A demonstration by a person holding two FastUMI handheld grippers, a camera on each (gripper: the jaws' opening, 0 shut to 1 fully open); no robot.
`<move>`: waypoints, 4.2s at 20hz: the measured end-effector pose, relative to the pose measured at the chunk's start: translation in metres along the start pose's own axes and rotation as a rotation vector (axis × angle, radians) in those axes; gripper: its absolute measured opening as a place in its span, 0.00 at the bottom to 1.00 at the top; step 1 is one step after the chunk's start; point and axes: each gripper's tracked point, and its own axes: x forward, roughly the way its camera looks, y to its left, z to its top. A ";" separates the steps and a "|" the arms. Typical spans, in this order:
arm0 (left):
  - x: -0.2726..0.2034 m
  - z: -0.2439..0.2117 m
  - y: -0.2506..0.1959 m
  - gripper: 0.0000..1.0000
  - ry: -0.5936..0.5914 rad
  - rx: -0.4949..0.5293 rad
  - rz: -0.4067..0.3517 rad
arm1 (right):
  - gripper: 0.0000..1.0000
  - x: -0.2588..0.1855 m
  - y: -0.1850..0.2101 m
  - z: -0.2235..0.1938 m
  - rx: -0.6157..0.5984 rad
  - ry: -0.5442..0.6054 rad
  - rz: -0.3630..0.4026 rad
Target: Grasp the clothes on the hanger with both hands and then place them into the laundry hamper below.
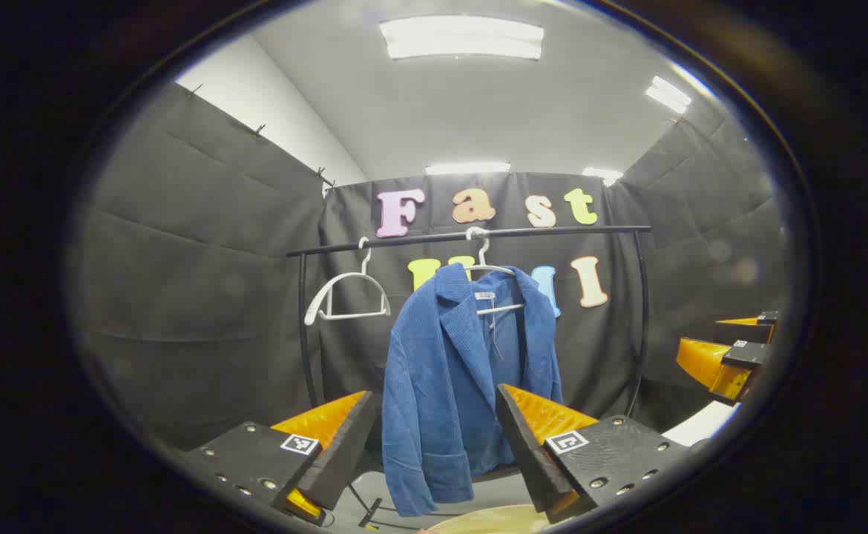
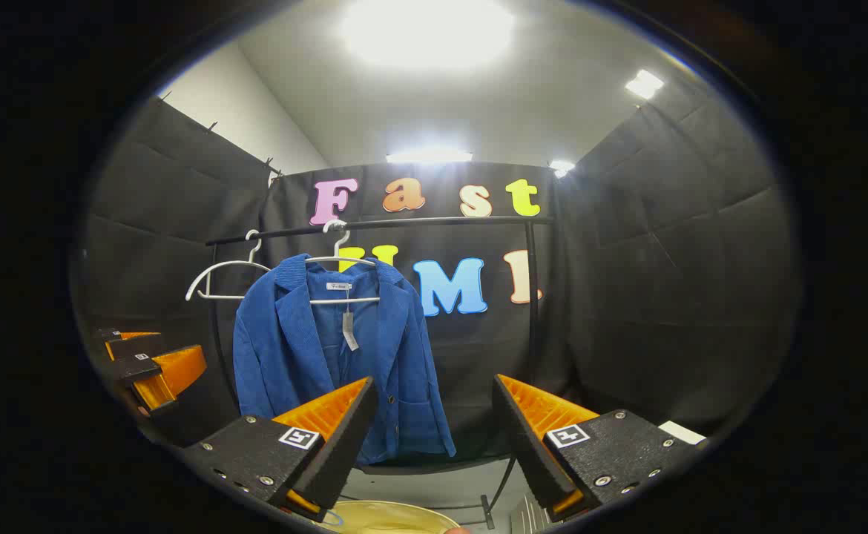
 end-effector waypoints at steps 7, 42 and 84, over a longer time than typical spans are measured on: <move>-0.001 0.000 0.009 0.94 -0.015 0.002 -0.008 | 0.95 0.000 0.013 0.002 -0.005 -0.013 0.008; 0.121 0.058 -0.025 0.93 -0.081 -0.017 0.040 | 0.95 0.152 0.024 0.105 0.026 -0.185 0.148; 0.317 -0.051 -0.043 0.58 0.112 0.103 0.312 | 0.34 0.374 0.089 -0.052 0.009 0.131 0.325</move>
